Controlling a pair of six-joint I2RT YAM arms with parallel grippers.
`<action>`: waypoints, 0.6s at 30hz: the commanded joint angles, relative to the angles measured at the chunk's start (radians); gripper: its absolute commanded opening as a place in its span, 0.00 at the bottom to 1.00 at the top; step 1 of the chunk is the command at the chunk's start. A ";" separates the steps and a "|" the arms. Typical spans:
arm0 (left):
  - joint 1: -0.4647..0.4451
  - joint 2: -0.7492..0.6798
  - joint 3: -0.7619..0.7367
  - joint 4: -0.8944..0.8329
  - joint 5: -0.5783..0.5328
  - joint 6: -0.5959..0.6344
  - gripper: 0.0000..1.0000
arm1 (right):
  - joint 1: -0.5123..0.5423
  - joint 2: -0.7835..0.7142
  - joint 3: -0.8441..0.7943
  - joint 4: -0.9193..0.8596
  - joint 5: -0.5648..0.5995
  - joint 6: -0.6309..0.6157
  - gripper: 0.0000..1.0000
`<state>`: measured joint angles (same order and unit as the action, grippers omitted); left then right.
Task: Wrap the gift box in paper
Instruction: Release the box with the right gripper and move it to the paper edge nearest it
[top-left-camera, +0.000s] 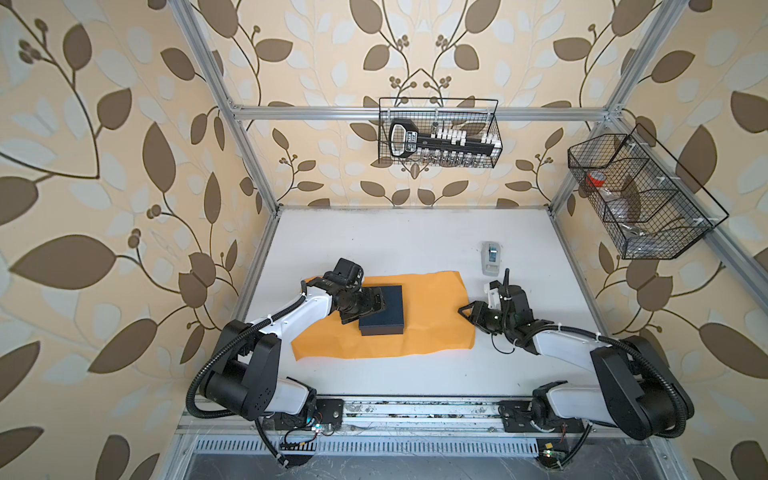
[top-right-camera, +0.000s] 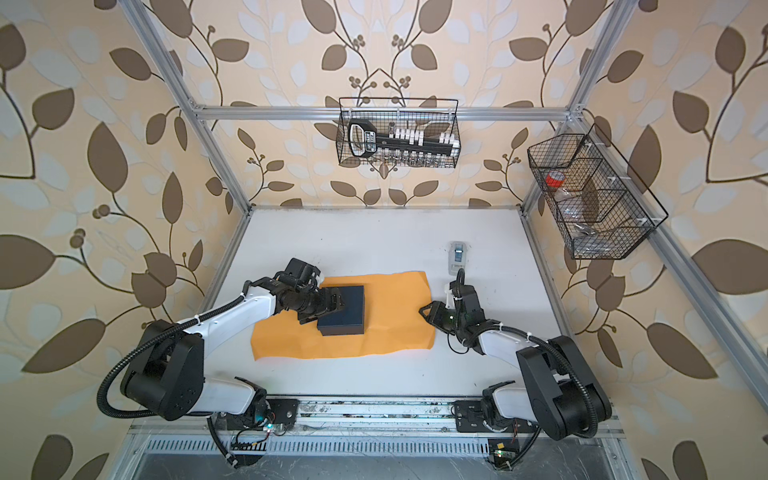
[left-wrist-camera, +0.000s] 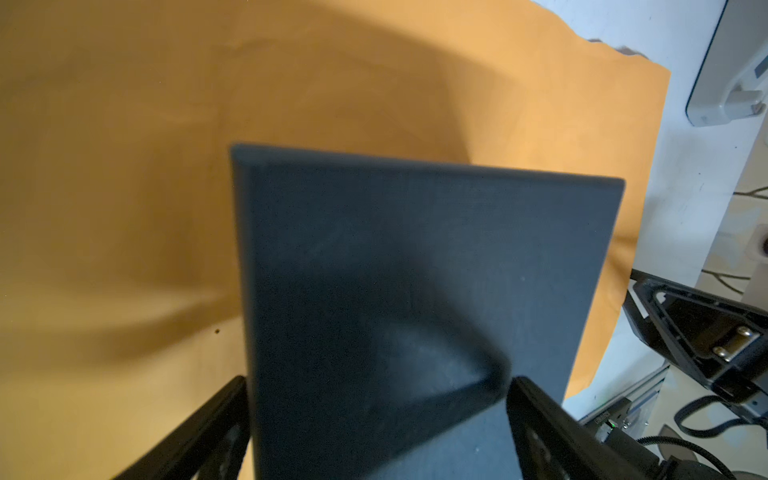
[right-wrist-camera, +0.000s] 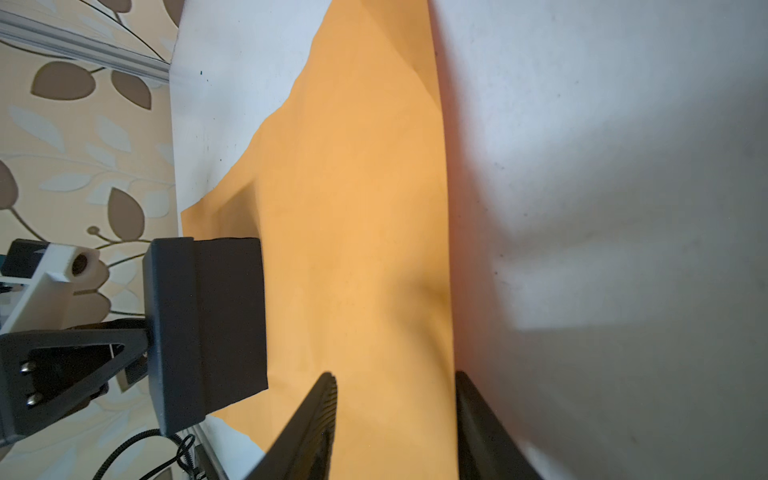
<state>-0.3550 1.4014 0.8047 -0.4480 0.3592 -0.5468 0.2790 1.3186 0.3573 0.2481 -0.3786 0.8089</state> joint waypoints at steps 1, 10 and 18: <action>-0.010 0.003 0.040 -0.007 0.009 0.013 0.95 | -0.002 -0.036 0.006 -0.032 -0.021 0.003 0.41; -0.010 -0.004 0.038 -0.018 0.007 0.016 0.95 | -0.009 -0.076 0.024 -0.090 -0.008 -0.005 0.22; -0.010 -0.004 0.039 -0.022 0.005 0.026 0.93 | -0.019 -0.106 0.041 -0.106 -0.035 0.001 0.00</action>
<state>-0.3550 1.4014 0.8074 -0.4538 0.3588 -0.5457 0.2649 1.2388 0.3637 0.1619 -0.3874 0.8093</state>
